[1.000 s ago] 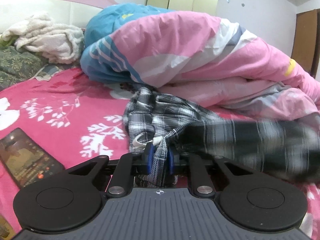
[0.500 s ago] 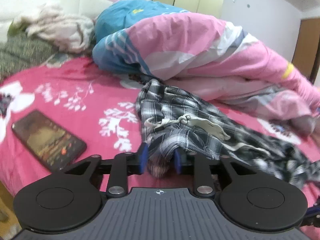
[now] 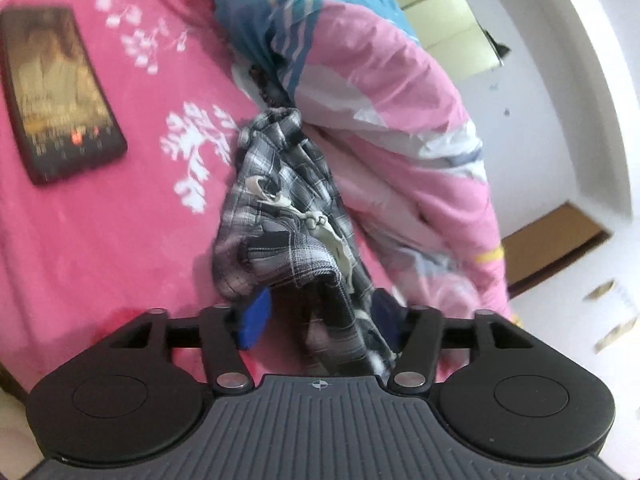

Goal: Fold clothes

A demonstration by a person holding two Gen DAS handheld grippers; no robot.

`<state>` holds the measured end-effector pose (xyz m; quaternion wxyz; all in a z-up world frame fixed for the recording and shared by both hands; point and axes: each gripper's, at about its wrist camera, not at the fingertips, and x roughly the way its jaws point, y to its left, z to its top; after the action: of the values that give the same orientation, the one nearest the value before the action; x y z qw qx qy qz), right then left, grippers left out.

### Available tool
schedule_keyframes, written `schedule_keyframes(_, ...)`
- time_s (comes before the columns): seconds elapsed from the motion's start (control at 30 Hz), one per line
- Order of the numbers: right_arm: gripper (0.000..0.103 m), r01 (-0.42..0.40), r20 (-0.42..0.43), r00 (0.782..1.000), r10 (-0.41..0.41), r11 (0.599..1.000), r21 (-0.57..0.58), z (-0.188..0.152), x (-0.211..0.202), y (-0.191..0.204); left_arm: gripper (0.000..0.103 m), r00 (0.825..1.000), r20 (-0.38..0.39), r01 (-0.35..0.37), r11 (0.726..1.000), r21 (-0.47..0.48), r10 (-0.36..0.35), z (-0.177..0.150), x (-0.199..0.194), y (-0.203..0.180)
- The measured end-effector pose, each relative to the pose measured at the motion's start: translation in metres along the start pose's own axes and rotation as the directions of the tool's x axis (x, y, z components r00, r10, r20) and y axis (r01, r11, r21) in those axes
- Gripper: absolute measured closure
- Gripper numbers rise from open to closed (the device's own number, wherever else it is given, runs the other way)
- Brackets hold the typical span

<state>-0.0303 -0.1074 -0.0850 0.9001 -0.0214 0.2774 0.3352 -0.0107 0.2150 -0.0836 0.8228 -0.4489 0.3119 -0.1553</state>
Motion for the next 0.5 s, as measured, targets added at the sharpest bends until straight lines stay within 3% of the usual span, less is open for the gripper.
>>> schedule_keyframes(0.13, 0.033, -0.029, -0.076, 0.997, 0.035, 0.996, 0.087, -0.009, 0.029, -0.013, 0.033, 1.000, 0.000, -0.008, 0.997, -0.075, 0.008, 0.001, 0.009, 0.006)
schedule_keyframes(0.23, 0.050, 0.020, -0.115, 0.993, -0.010, 0.996, 0.083, -0.017, 0.040, -0.014, 0.029, 0.999, 0.006, -0.031, 0.996, -0.084, 0.031, 0.001, 0.016, 0.007)
schedule_keyframes(0.3, 0.069, 0.025, -0.118, 0.993, -0.010, 0.992, 0.123, -0.023, 0.041, -0.019, 0.028, 0.998, 0.014, -0.054, 0.995, -0.084, 0.056, 0.000, 0.022, 0.006)
schedule_keyframes(0.5, 0.080, 0.015, -0.093, 0.996, 0.003, 0.982, 0.188, -0.032, 0.034, -0.027, 0.027, 0.992, 0.037, -0.111, 0.984, -0.140, 0.117, 0.003, 0.038, 0.008)
